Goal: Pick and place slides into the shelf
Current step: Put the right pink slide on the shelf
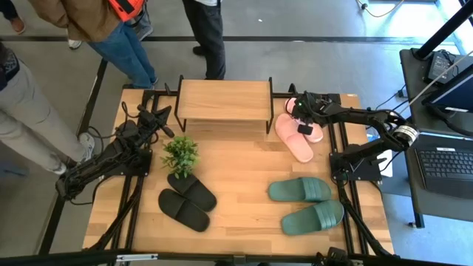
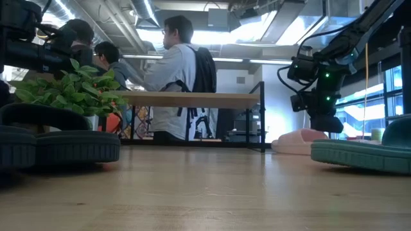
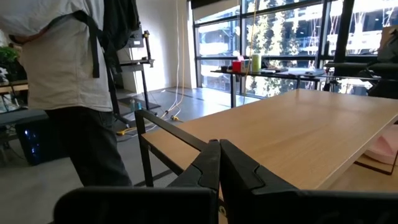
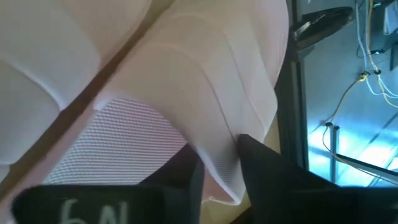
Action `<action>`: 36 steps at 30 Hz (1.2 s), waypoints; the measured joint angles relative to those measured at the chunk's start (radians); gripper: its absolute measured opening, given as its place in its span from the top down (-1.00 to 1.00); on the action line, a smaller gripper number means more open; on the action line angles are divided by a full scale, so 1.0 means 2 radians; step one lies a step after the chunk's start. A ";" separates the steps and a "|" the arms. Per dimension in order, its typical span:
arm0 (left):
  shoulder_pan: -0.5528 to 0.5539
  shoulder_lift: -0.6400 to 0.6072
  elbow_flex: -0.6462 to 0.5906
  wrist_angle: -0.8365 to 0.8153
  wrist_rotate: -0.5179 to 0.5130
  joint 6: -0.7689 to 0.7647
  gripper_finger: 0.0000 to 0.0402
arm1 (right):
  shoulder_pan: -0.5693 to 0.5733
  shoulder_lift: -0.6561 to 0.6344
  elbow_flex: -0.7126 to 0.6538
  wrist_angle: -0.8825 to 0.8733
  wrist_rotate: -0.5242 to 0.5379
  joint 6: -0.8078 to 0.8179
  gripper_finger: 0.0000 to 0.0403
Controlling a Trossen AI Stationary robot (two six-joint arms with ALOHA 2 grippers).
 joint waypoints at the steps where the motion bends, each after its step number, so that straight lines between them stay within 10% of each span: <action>1: 0.000 0.000 0.000 0.000 0.000 0.000 1.00 | 0.000 0.000 0.000 0.000 0.001 0.000 0.63; 6: 0.000 0.000 0.000 0.000 0.000 0.000 1.00 | 0.000 0.000 0.000 -0.001 0.002 0.000 0.92; 19: 0.000 0.000 0.000 0.000 0.000 0.000 1.00 | 0.000 -0.055 0.028 -0.022 0.016 0.076 0.93; 36: 0.000 0.000 0.000 0.001 0.000 0.000 1.00 | 0.020 -0.102 0.247 -0.172 0.059 0.186 0.93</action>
